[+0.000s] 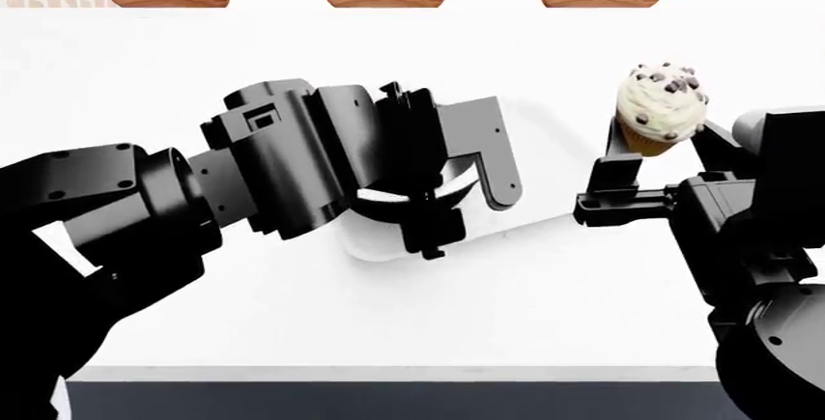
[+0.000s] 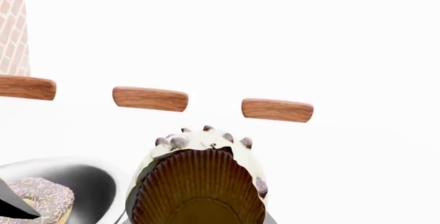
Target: Pick up the bowl with donut and place it on the tray. Pick up the cupcake and place it on the tray.
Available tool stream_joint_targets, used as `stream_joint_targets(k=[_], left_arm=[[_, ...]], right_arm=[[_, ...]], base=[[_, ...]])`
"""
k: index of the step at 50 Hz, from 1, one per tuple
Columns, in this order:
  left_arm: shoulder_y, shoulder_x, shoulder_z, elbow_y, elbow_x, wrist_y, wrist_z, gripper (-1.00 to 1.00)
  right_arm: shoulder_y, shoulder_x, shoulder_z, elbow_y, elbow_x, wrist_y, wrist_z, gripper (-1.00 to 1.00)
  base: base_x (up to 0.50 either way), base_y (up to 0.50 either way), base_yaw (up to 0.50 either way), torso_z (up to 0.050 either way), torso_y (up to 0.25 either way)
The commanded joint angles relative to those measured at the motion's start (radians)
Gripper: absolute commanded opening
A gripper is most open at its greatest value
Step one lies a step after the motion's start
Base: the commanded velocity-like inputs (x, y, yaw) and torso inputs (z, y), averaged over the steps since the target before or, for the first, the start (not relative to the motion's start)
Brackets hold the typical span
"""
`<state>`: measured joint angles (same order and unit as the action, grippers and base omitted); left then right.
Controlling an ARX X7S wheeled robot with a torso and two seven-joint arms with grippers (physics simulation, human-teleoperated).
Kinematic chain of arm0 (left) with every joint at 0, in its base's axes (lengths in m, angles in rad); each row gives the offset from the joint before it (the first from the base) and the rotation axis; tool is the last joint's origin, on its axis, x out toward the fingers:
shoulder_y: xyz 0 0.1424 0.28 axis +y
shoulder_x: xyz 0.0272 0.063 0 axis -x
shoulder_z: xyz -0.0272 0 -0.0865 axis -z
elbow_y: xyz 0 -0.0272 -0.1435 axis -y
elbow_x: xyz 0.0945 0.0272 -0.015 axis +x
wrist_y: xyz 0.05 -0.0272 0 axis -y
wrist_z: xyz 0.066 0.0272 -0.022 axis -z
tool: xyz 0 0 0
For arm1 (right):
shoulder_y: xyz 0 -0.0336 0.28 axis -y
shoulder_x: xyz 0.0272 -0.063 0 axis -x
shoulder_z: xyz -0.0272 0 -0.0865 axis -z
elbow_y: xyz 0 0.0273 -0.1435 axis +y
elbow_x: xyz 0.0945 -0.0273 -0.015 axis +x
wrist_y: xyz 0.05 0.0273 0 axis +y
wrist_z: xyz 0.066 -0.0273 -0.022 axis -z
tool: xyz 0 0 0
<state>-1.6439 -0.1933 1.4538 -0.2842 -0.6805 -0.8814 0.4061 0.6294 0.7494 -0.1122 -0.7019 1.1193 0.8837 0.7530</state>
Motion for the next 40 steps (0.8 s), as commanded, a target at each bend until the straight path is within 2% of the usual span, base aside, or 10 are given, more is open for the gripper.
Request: stream_joint_targets(k=[1,11,24,40], left_arm=[[-0.006,-0.001,-0.011,0.014,-0.005,-0.009,-0.009,1.00],[-0.034,-0.026,-0.056,0.075,-0.040,-0.037,-0.026,1.00],[-0.078,-0.149,-0.164,0.265,-0.147,-0.140,-0.104,1.00],[-0.027,-0.323,-0.299,0.472,-0.278,-0.227,-0.274,1.00]], right_arm=[[0.003,0.003,0.006,-0.006,-0.014,0.002,-0.005,-1.00],[0.003,0.007,0.009,-0.008,-0.009,0.000,-0.002,-1.00],[0.025,0.001,0.000,0.007,-0.013,0.005,0.005,-1.00],[0.067,0.003,-0.005,-0.001,0.015,0.029,0.027,-1.00]], base=[[0.00,0.00,0.00,0.000,0.000],[0.00,0.00,0.00,0.000,0.000],[0.00,0.00,0.00,0.000,0.000],[0.00,0.00,0.00,0.000,0.000]])
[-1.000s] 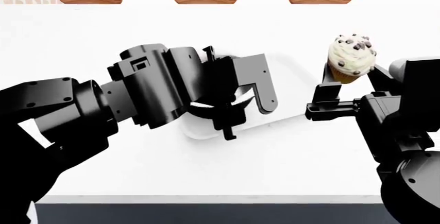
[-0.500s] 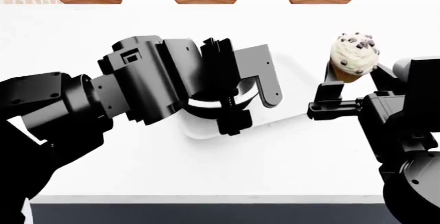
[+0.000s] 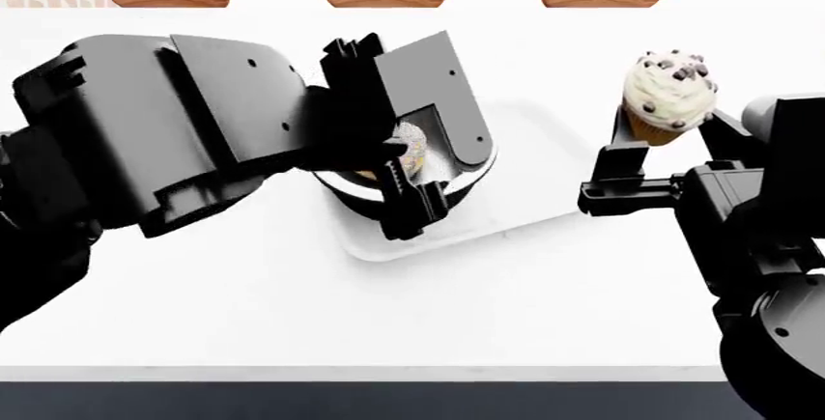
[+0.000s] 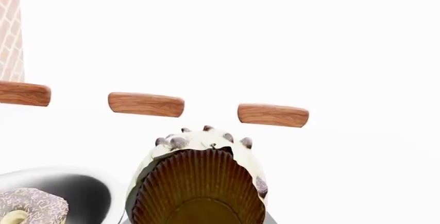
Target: Pick up the bowl with donut and place it on the tray. Pick up the cupcake and place it on the tray.
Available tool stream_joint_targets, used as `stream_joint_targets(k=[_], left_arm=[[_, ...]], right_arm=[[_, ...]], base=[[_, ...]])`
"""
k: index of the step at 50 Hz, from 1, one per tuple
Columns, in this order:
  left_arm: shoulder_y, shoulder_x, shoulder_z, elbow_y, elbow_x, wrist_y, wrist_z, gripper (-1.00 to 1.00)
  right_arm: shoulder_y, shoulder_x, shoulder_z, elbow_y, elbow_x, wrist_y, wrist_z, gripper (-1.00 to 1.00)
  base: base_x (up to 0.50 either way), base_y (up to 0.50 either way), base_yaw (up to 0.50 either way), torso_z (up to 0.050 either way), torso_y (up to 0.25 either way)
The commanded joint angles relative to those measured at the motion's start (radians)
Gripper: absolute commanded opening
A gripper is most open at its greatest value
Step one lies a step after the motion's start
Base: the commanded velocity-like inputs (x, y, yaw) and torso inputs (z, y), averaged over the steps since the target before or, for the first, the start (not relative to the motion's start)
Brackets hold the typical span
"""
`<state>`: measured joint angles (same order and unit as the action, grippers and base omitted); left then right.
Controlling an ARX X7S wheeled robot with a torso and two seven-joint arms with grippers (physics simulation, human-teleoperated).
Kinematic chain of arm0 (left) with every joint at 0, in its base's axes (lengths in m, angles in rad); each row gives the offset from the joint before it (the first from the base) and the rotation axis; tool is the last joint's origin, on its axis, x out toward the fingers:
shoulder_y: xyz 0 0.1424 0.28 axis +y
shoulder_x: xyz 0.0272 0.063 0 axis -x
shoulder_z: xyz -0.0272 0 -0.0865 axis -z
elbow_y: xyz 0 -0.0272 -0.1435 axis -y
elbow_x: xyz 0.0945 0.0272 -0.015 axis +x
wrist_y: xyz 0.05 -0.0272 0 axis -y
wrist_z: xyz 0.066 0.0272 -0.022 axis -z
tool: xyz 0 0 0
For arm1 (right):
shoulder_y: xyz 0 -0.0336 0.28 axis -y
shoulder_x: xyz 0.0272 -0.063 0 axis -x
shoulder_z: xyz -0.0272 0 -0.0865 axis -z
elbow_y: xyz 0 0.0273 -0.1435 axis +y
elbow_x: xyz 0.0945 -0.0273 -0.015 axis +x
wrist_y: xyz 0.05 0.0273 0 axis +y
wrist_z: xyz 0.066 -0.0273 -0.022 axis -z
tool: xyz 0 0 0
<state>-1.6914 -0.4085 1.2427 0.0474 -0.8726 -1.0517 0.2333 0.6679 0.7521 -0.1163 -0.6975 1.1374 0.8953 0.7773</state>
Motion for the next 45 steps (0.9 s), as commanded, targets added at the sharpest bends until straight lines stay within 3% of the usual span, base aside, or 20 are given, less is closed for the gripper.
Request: stream_joint_targets(k=[1,10,21,25,45], left_arm=[[0.024,-0.122,-0.104,0.162,-0.103,-0.060,-0.114,1.00],[0.072,-0.226,-0.237,0.326,-0.234,-0.080,-0.273,1.00],[0.179,-0.295,-0.447,0.519,-0.491,-0.055,-0.697,1.00],[0.209,-0.305,-0.491,0.566,-0.555,-0.021,-0.798,1.00],[0.498,-0.310,-0.595,0.820,-0.522,0.228,-1.127,1.00]], right_arm=[[0.028,0.000,-0.001,-0.005,-0.004,0.016,0.002,-1.00],[0.020,0.002,0.003,-0.005,-0.009,0.004,-0.004,-1.00],[0.022,0.000,0.002,-0.007,-0.012,-0.004,-0.007,-1.00],[0.023,-0.002,-0.001,-0.002,-0.019,-0.009,-0.012,-1.00],[0.044,-0.012,-0.021,0.037,-0.047,-0.021,-0.035,-1.00]], base=[[0.00,0.00,0.00,0.000,0.000],[0.00,0.00,0.00,0.000,0.001],[0.00,0.00,0.00,0.000,0.000],[0.00,0.00,0.00,0.000,0.000],[0.00,0.00,0.00,0.001,0.000]])
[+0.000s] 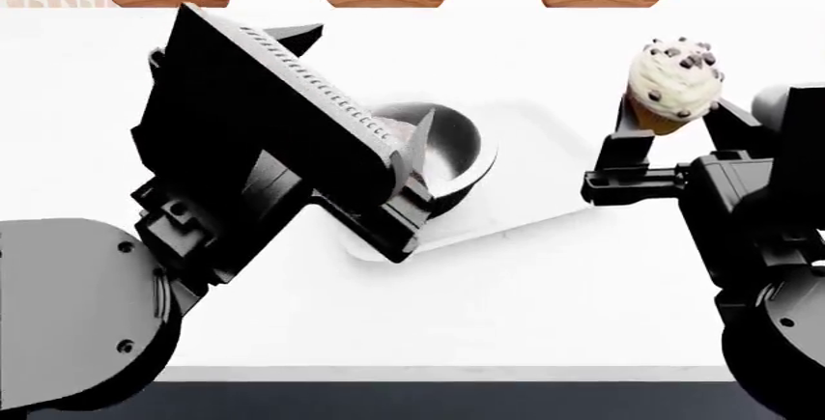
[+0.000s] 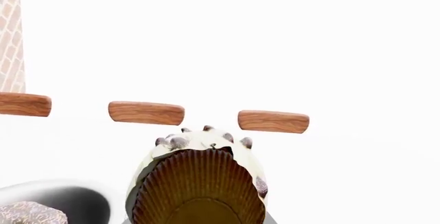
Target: Pick up the bowl with donut and place it on the tray. Pick up the cupcake and place it on the tray.
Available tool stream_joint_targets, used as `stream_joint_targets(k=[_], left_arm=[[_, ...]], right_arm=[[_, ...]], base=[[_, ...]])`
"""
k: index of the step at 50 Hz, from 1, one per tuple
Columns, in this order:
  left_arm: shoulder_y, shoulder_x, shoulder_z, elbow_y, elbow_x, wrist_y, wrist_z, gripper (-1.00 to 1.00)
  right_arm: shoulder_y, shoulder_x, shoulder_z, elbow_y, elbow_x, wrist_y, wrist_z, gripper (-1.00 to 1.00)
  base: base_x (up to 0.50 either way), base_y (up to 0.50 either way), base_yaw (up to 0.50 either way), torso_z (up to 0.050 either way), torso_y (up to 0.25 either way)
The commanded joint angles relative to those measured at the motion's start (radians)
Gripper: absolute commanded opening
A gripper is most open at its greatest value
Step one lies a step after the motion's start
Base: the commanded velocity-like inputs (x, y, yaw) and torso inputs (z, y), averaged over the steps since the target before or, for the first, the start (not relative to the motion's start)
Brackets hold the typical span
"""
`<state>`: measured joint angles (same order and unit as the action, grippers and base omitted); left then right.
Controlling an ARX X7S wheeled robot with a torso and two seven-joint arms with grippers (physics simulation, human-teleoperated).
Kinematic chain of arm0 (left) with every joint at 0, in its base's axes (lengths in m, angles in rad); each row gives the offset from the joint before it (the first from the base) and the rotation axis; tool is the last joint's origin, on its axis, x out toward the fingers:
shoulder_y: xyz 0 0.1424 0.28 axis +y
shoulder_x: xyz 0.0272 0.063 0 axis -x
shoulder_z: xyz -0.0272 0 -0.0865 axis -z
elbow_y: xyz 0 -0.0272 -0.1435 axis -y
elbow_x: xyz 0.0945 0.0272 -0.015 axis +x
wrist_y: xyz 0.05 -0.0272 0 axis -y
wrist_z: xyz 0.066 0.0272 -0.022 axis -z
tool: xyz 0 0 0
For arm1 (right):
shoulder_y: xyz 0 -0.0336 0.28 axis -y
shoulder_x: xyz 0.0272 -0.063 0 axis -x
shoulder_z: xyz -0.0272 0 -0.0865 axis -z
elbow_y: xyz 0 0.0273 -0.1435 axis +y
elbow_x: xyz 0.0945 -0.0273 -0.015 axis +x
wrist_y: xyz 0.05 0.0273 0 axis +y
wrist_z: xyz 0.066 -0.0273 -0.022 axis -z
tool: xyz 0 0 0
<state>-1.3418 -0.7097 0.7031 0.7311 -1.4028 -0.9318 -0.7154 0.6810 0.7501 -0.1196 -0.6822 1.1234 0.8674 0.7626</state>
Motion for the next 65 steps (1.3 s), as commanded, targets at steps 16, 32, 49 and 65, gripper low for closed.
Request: stream_joint_targets(k=[16,32,49,65], left_arm=[[0.336,-0.109,-0.106,0.226,0.085,0.212,-0.229,1.00],[0.376,-0.114,-0.096,0.232,0.112,0.229,-0.221,1.00],[0.407,-0.130,-0.101,0.218,0.133,0.254,-0.209,1.00],[0.417,-0.135,-0.097,0.222,0.136,0.264,-0.208,1.00]], right_arm=[[0.044,-0.026,-0.047,0.069,-0.085,-0.012,-0.043,-1.00],[0.167,-0.118,-0.168,0.301,-0.227,-0.069,-0.168,-1.00],[0.245,-0.189,-0.260,0.505,-0.297,-0.106,-0.285,-1.00],[0.242,-0.187,-0.271,0.568,-0.291,-0.109,-0.333,-1.00]], base=[[0.00,0.00,0.00,0.000,0.000],[0.00,0.00,0.00,0.000,0.001],[0.00,0.00,0.00,0.000,0.000],[0.00,0.00,0.00,0.000,0.001]])
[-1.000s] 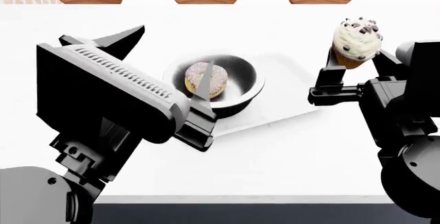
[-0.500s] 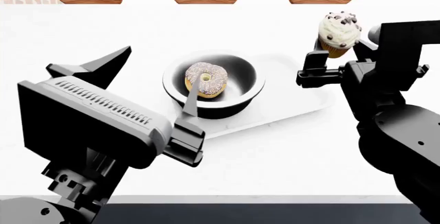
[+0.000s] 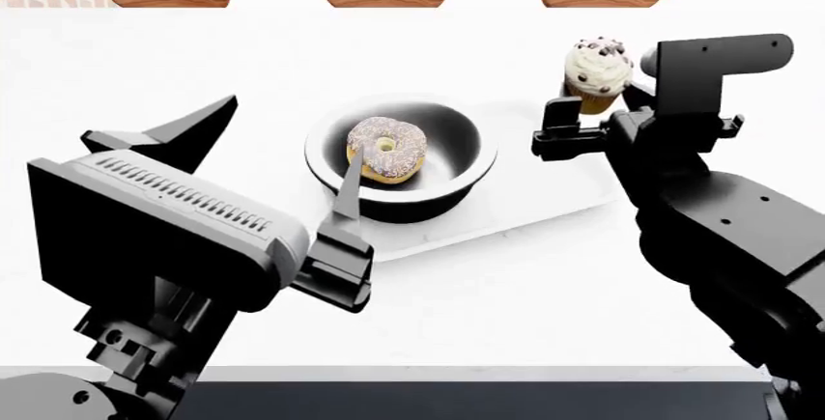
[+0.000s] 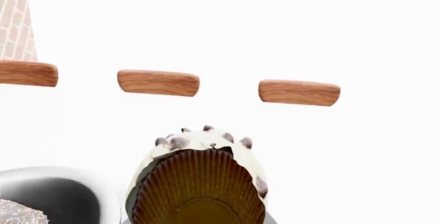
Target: Pick up the bowl with donut and place it on the tray. Pick up the cupcake and place it on the tray.
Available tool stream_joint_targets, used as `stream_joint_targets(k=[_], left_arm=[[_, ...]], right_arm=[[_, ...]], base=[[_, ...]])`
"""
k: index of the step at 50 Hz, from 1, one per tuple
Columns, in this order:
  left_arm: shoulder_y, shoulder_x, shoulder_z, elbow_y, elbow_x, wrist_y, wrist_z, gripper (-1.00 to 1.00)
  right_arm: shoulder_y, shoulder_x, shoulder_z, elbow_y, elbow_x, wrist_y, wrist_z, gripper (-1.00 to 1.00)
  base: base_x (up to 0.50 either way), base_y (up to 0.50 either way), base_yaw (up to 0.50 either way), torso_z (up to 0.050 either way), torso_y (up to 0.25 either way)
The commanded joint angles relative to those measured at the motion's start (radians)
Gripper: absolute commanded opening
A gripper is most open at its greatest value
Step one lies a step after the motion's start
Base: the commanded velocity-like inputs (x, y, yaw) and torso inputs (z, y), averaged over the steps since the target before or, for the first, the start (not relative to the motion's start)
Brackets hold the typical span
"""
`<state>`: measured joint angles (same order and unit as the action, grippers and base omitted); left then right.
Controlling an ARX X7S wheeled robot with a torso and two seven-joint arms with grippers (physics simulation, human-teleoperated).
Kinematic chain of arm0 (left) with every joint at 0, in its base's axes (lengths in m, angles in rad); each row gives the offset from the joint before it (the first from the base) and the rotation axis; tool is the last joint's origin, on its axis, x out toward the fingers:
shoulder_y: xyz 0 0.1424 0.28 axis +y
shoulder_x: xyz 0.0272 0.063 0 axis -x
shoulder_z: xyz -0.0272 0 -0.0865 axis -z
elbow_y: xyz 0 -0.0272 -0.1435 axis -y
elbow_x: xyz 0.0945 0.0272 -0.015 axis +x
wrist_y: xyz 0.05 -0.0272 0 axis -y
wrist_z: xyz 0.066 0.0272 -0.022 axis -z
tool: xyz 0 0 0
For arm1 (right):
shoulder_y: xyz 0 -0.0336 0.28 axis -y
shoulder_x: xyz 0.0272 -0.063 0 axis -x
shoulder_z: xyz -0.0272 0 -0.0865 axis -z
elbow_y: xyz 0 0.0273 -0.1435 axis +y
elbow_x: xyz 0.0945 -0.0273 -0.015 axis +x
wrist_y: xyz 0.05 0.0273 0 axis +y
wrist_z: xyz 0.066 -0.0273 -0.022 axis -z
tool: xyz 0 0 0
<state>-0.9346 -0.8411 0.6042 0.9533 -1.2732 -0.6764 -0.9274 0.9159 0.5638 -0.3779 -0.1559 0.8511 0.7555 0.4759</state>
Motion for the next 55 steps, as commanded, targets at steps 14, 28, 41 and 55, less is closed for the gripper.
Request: stream_joint_targets(k=[14,28,41,55], left_arm=[[0.012,-0.004,0.012,-0.003,0.007,0.007,0.002,1.00],[0.022,0.000,0.021,-0.009,0.021,0.014,0.012,1.00],[0.043,-0.004,0.027,-0.018,0.042,0.028,0.027,1.00],[0.063,-0.010,0.027,-0.027,0.061,0.044,0.041,1.00]], right_arm=[[-0.024,0.021,-0.011,0.057,-0.010,-0.003,-0.068,-1.00],[-0.034,0.010,-0.020,0.086,-0.006,-0.020,-0.101,-1.00],[-0.005,-0.009,-0.060,0.137,-0.016,-0.009,-0.148,-1.00],[0.009,-0.028,-0.089,0.171,-0.030,-0.016,-0.180,-1.00]], base=[[0.00,0.00,0.00,0.000,0.000],[0.00,0.00,0.00,0.001,0.000],[0.00,0.00,0.00,0.000,0.001],[0.00,0.00,0.00,0.000,0.000]])
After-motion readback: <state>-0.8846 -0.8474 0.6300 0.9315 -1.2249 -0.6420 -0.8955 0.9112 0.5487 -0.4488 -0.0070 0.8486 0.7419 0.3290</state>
